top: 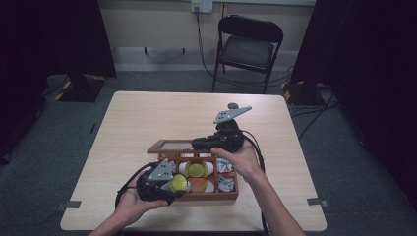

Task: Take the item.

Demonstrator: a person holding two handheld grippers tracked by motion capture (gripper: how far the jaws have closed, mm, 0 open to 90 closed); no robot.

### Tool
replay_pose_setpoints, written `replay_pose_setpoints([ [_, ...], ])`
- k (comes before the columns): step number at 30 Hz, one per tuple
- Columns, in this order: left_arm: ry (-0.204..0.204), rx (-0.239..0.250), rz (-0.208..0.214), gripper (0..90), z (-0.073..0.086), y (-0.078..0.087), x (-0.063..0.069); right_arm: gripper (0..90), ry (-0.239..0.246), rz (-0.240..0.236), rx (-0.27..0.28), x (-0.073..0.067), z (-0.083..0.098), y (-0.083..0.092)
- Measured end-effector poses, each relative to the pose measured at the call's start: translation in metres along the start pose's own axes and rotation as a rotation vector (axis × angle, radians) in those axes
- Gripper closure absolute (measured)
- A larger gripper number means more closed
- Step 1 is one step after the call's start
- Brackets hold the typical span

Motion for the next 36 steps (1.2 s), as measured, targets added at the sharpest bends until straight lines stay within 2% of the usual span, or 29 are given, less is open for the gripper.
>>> replay_pose_setpoints([
  [4, 0.015, 0.000, -0.012, 39.9, 0.008, 0.008, -0.002, 82.1, 0.000, 0.000, 0.000, 0.000, 0.000, 0.000],
  [8, 0.052, 0.007, -0.029, 39.9, 0.021, 0.016, -0.005, 82.1, 0.000, 0.000, 0.000, 0.000, 0.000, 0.000],
  [14, 0.071, 0.038, -0.034, 39.9, 0.024, 0.026, -0.005, 82.1, 0.000, 0.002, 0.001, 0.000, 0.000, 0.000],
  [18, 0.110, 0.048, -0.050, 39.9, 0.032, 0.033, -0.013, 82.1, -0.001, 0.004, 0.001, -0.001, 0.000, 0.000],
  [21, 0.133, 0.055, -0.080, 39.9, 0.036, 0.040, -0.019, 82.1, 0.000, 0.004, 0.001, -0.001, 0.000, 0.000],
  [23, 0.138, 0.053, -0.088, 39.9, 0.038, 0.042, -0.022, 82.1, 0.000, 0.004, 0.001, -0.001, 0.000, 0.000],
  [25, 0.163, 0.057, -0.099, 39.9, 0.043, 0.043, -0.026, 82.1, 0.000, 0.005, 0.001, -0.001, 0.000, 0.000],
  [31, 0.205, 0.049, -0.140, 39.9, 0.055, 0.048, -0.042, 82.1, 0.001, 0.005, 0.001, -0.001, 0.000, 0.000],
  [36, 0.220, 0.040, -0.168, 39.9, 0.060, 0.051, -0.054, 82.1, 0.000, 0.004, 0.001, -0.001, 0.000, 0.000],
])
Point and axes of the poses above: each handheld gripper's, and its own axes: y roughly backward along the jaws, z roughly out of its underside, x roughly to its right, the point moved 3 cm from there along -y, roughly forward along the jaws, and after that the axes turned 12 degrees about -y, right-handed, at the moved point
